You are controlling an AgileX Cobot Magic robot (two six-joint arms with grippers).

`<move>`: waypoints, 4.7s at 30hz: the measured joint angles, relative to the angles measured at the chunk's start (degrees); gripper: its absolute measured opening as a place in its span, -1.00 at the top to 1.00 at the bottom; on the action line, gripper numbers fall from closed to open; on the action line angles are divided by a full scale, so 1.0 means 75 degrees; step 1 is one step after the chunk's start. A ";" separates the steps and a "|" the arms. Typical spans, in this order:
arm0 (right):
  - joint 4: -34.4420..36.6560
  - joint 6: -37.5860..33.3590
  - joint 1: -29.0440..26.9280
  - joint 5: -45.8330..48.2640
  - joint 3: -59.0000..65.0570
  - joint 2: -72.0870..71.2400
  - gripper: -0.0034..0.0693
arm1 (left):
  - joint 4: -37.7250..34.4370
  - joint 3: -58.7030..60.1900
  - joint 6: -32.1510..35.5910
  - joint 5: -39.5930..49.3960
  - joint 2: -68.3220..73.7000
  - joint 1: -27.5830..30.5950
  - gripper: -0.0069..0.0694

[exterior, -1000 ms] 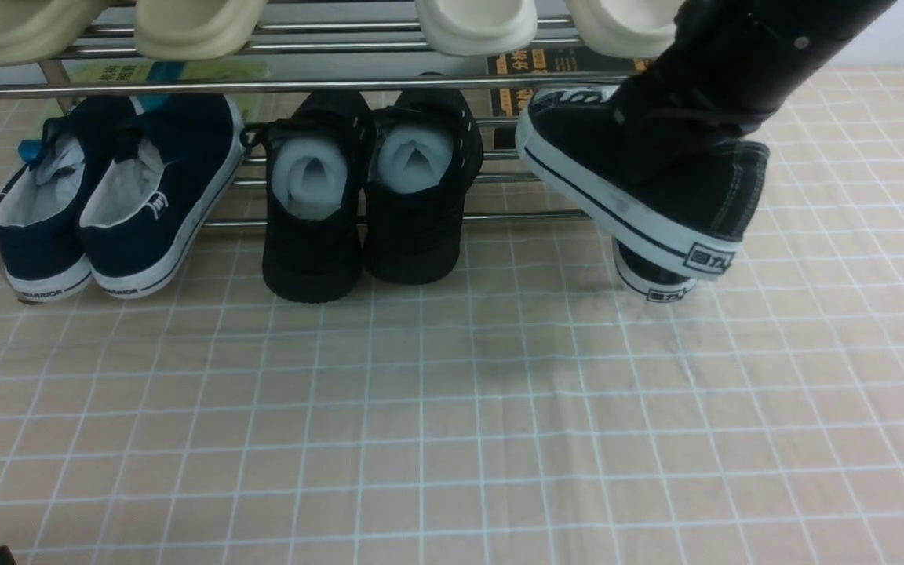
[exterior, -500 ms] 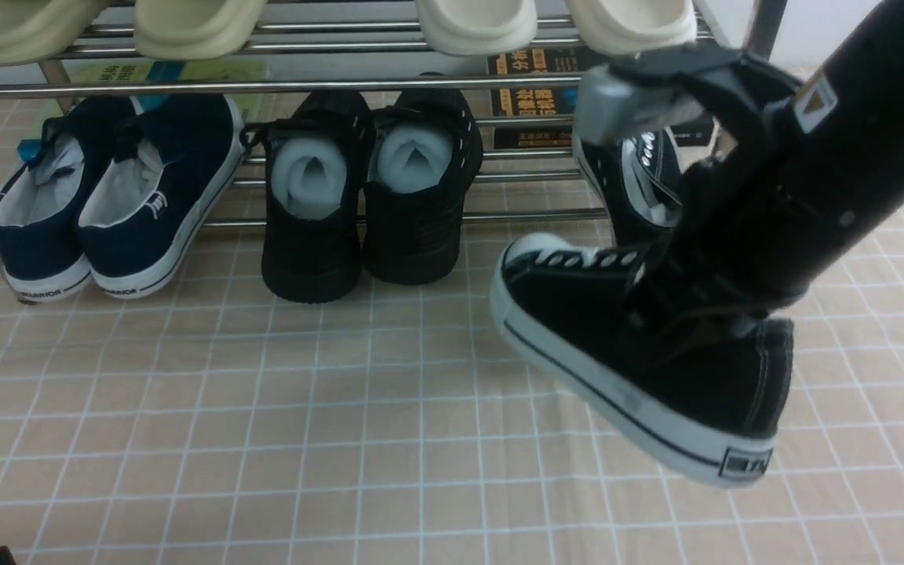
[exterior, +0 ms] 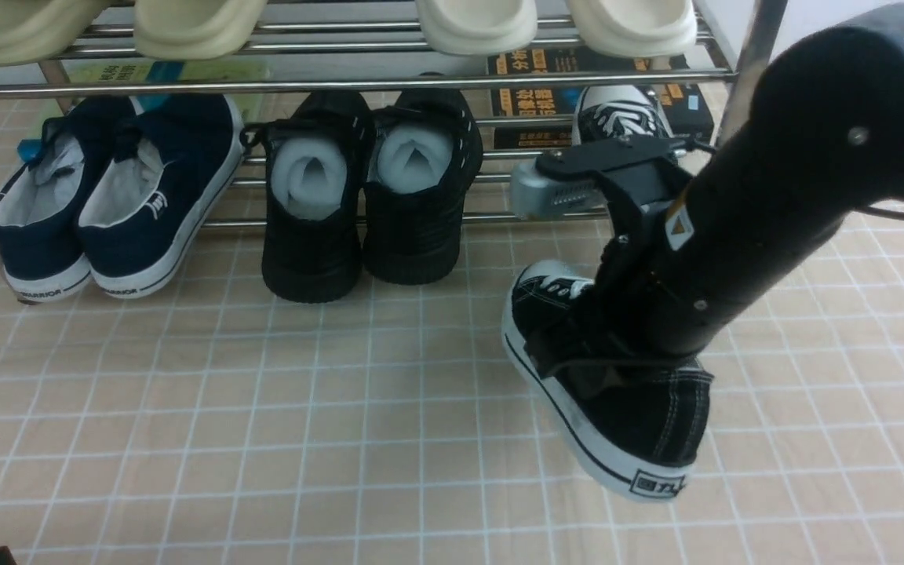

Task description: Take the shoes off the shelf from the light coffee tablecloth by hand.

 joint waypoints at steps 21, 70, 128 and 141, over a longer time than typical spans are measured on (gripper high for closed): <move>0.0151 0.0303 0.0000 -0.1693 0.0000 0.0892 0.82 | 0.0029 0.0000 0.0000 0.0007 0.0000 0.0000 0.19; -0.1407 -0.0610 -0.1978 -0.2213 -0.1675 0.1684 0.00 | 0.0193 0.0000 0.0000 0.0007 0.0000 0.0000 0.19; -0.0861 -0.0451 -0.0921 -0.1151 0.0930 0.1149 0.85 | 0.0237 0.0000 0.0000 0.0014 0.0000 0.0000 0.19; -0.1117 -0.0303 -0.0976 -0.1782 0.0835 0.1368 0.25 | 0.0237 0.0000 0.0000 0.0014 0.0000 0.0000 0.19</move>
